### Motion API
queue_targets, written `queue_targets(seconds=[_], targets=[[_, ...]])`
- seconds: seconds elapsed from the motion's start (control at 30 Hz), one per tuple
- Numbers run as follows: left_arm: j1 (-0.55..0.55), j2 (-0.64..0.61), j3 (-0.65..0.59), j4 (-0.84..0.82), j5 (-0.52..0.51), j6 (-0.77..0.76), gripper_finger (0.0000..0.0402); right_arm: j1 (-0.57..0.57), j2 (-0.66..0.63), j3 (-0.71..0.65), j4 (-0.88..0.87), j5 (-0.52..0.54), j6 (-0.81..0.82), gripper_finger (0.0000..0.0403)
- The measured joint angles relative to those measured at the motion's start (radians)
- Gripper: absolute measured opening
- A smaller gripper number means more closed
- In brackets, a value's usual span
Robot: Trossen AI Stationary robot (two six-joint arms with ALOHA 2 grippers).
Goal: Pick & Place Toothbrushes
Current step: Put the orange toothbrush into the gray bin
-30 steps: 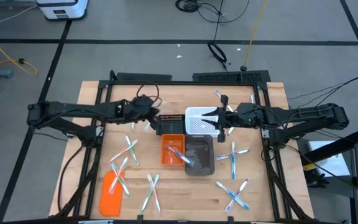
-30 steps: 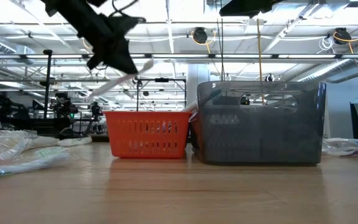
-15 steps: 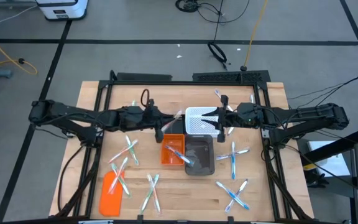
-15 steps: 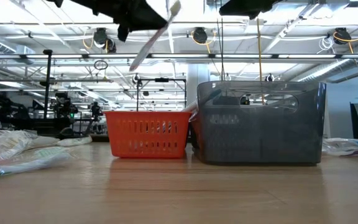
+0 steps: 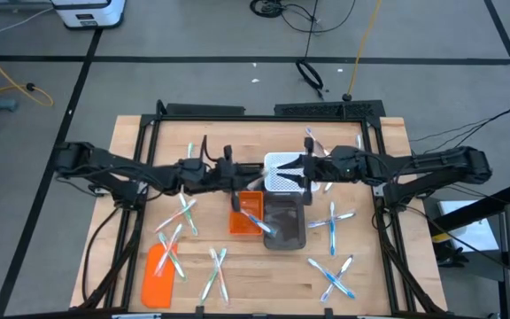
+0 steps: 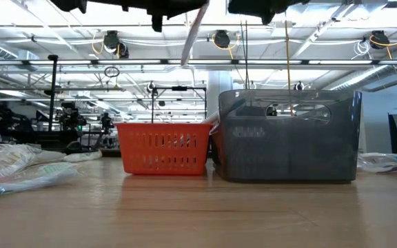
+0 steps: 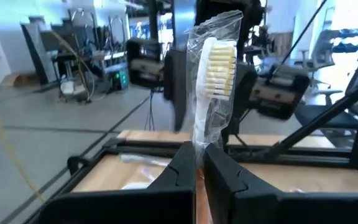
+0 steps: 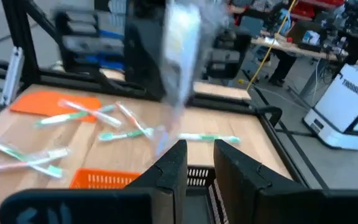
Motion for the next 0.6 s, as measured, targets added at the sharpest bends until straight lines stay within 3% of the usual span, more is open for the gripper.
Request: queue_targets(seconds=[0.27, 0.6], targets=[[-0.007, 0.046, 0.0, 0.042, 0.001, 0.016, 0.0005, -0.021, 0.049, 0.0, 0.102, -0.102, 0.001, 0.0076], [-0.007, 0.044, 0.0, 0.032, -0.002, 0.034, 0.0009, -0.026, 0.103, 0.0, 0.186, -0.106, 0.012, 0.0076]])
